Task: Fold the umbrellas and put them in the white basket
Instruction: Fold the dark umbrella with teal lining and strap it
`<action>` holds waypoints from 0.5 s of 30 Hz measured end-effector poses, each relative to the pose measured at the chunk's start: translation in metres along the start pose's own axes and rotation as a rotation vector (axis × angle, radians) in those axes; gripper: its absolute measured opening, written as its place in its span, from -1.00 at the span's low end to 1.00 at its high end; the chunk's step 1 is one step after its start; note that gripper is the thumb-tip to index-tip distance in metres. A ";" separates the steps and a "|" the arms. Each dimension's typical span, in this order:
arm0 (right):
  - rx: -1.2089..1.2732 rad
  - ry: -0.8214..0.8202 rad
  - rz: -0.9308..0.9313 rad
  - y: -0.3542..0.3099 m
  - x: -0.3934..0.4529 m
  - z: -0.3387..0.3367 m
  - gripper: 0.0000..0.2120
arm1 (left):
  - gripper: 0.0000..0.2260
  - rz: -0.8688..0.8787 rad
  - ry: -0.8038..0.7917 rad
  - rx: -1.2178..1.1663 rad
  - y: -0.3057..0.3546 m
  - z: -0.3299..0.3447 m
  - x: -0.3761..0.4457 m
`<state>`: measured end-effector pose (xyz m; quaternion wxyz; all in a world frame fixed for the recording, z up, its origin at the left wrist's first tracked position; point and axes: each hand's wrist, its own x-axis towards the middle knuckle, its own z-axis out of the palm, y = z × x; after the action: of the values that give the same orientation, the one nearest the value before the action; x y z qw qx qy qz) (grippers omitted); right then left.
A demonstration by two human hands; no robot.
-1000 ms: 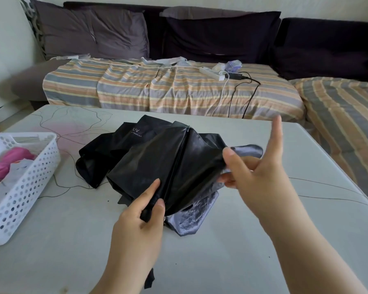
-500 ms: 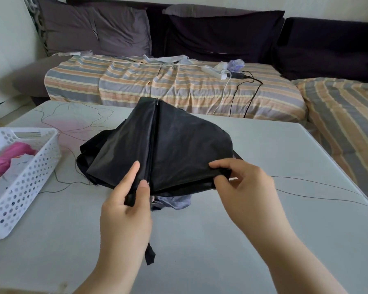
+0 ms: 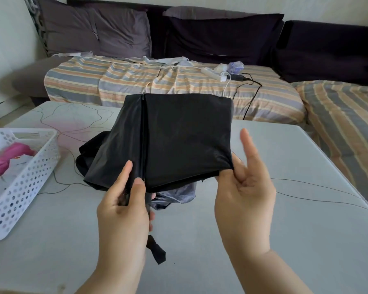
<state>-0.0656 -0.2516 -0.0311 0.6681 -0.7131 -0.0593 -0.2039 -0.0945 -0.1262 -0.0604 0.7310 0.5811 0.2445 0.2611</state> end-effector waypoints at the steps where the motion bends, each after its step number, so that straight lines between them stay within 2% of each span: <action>1: 0.081 0.011 0.044 -0.003 0.000 0.002 -0.36 | -0.69 0.001 -0.003 0.003 0.000 0.000 -0.001; 4: 0.219 -0.074 0.227 0.001 0.003 0.006 -0.46 | -0.67 0.001 -0.019 0.015 0.000 0.002 -0.003; 7: 0.274 -0.348 0.424 0.005 0.004 0.008 -0.31 | -0.67 -0.002 -0.018 0.020 0.002 0.002 -0.004; 9: 0.354 -0.501 0.424 0.005 0.003 0.010 -0.27 | -0.67 -0.007 -0.025 0.023 0.002 0.002 -0.005; 11: 0.369 -0.524 0.425 0.005 0.001 0.015 -0.31 | -0.68 -0.010 -0.034 0.040 0.001 0.003 -0.006; 12: 0.351 -0.482 0.434 0.007 0.001 0.017 -0.38 | -0.68 -0.008 -0.041 0.046 0.000 0.003 -0.007; 15: 0.235 -0.348 0.482 0.004 -0.002 0.020 -0.83 | -0.68 0.009 -0.078 0.092 -0.004 0.005 -0.008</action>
<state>-0.0621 -0.2318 -0.0358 0.7548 -0.6488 -0.0251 0.0936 -0.0974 -0.1359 -0.0629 0.7115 0.6249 0.2247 0.2300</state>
